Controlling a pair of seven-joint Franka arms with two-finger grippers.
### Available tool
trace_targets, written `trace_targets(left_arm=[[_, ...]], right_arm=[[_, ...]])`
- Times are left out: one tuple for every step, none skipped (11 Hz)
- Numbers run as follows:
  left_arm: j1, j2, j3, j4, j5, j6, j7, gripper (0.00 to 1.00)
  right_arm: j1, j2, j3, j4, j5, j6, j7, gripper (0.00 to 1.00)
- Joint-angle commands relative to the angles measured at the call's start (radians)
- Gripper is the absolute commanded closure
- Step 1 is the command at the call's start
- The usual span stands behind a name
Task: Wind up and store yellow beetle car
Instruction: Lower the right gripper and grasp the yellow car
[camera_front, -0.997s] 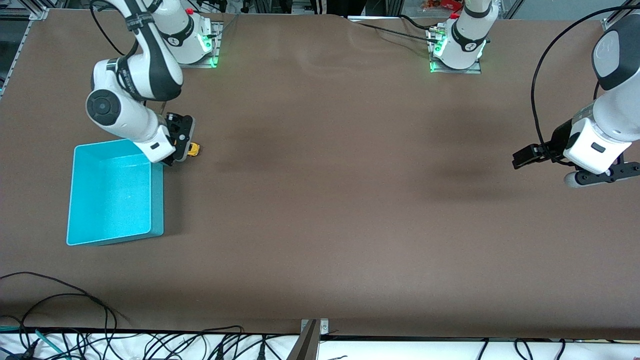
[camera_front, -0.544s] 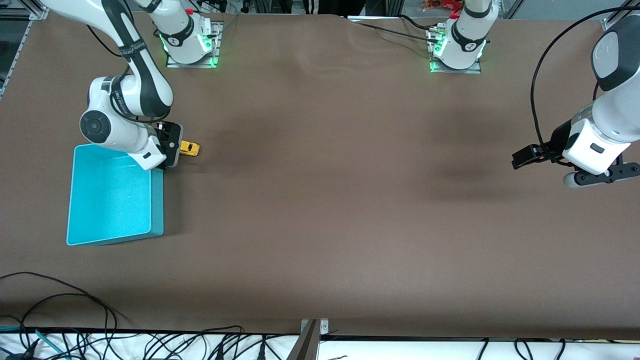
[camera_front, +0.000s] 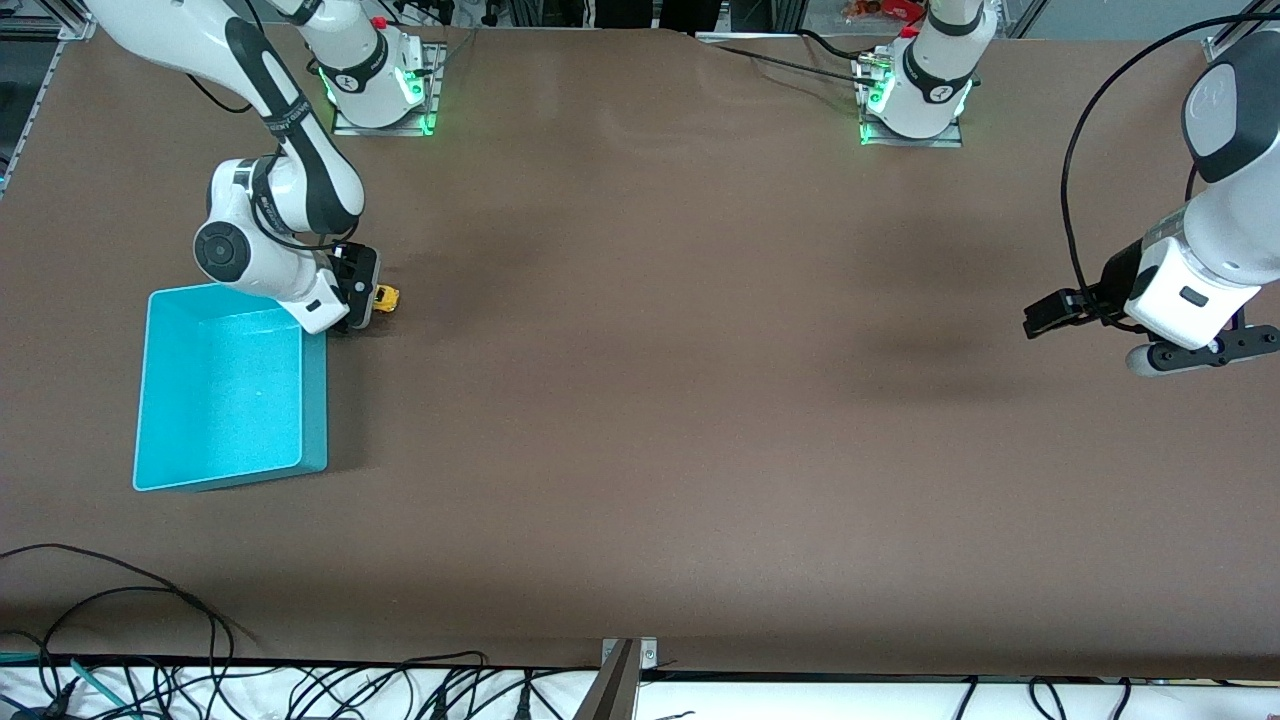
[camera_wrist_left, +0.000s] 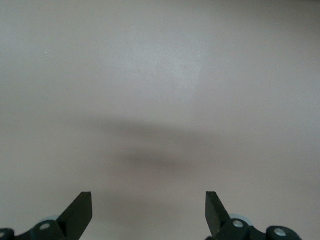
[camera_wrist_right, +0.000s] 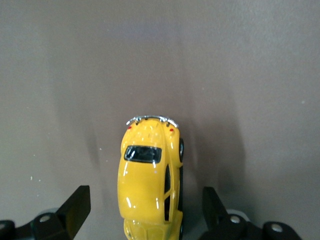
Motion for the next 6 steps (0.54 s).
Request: trace_targets(left_arm=[[0.004, -0.005, 0.002, -0.007, -0.024, -0.002, 0.027, 0.00], [0.004, -0.005, 0.002, -0.005, -0.024, -0.002, 0.027, 0.00], [0.004, -0.005, 0.002, -0.007, -0.024, -0.002, 0.027, 0.00], [0.004, -0.005, 0.002, -0.005, -0.024, -0.002, 0.027, 0.00], [0.004, -0.005, 0.002, -0.007, -0.024, -0.002, 0.027, 0.00], [0.004, -0.005, 0.002, -0.007, -0.024, -0.002, 0.027, 0.00]], right_arm=[[-0.005, 0.004, -0.016, -0.006, 0.027, 0.056, -0.025, 0.00], [-0.006, -0.001, -0.021, -0.002, 0.033, 0.094, -0.072, 0.00], [-0.005, -0.002, -0.027, -0.003, 0.041, 0.102, -0.094, 0.00], [-0.003, -0.004, -0.026, -0.003, 0.056, 0.101, -0.096, 0.00], [-0.003, -0.004, -0.026, -0.003, 0.058, 0.099, -0.094, 0.00], [-0.003, -0.004, -0.024, -0.006, 0.058, 0.099, -0.094, 0.00]])
